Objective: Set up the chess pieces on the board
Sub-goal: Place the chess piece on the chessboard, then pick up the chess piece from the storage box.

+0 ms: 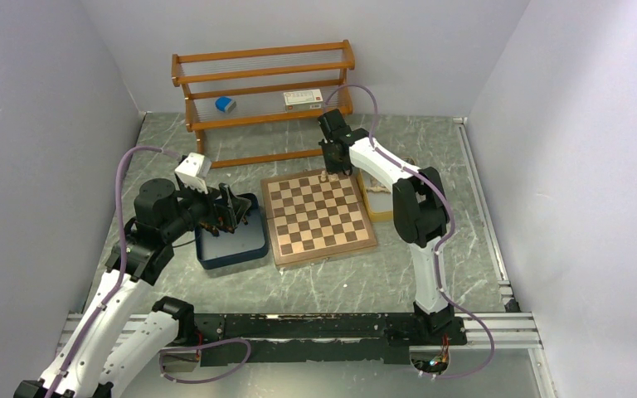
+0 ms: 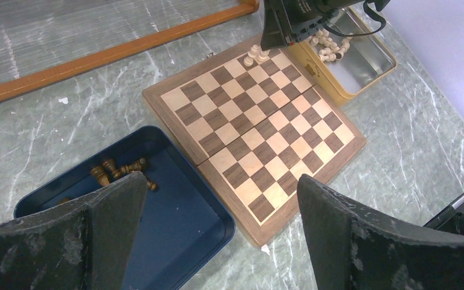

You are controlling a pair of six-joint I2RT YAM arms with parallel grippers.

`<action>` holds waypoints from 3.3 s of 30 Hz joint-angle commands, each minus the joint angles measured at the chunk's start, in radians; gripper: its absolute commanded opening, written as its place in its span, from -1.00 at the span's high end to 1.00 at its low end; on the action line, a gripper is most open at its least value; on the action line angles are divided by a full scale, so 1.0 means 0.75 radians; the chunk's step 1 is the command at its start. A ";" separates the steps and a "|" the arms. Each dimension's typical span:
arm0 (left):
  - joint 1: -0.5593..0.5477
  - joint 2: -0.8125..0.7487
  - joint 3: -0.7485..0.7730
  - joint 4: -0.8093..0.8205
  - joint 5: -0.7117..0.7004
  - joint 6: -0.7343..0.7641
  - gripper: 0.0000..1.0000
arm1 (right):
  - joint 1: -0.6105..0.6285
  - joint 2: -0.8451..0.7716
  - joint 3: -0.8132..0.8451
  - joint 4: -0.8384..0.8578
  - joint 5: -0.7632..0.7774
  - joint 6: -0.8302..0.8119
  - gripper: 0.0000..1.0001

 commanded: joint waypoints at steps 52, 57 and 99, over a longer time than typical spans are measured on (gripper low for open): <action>-0.011 -0.013 -0.008 0.009 -0.022 -0.004 -0.97 | 0.009 0.003 0.135 -0.080 0.014 0.002 0.32; -0.011 -0.014 -0.012 0.013 -0.022 -0.005 -0.97 | 0.006 -0.106 0.091 -0.083 0.083 0.005 0.30; -0.013 -0.023 -0.018 0.015 -0.029 -0.002 -0.97 | -0.337 -0.228 -0.495 0.368 0.084 0.006 0.30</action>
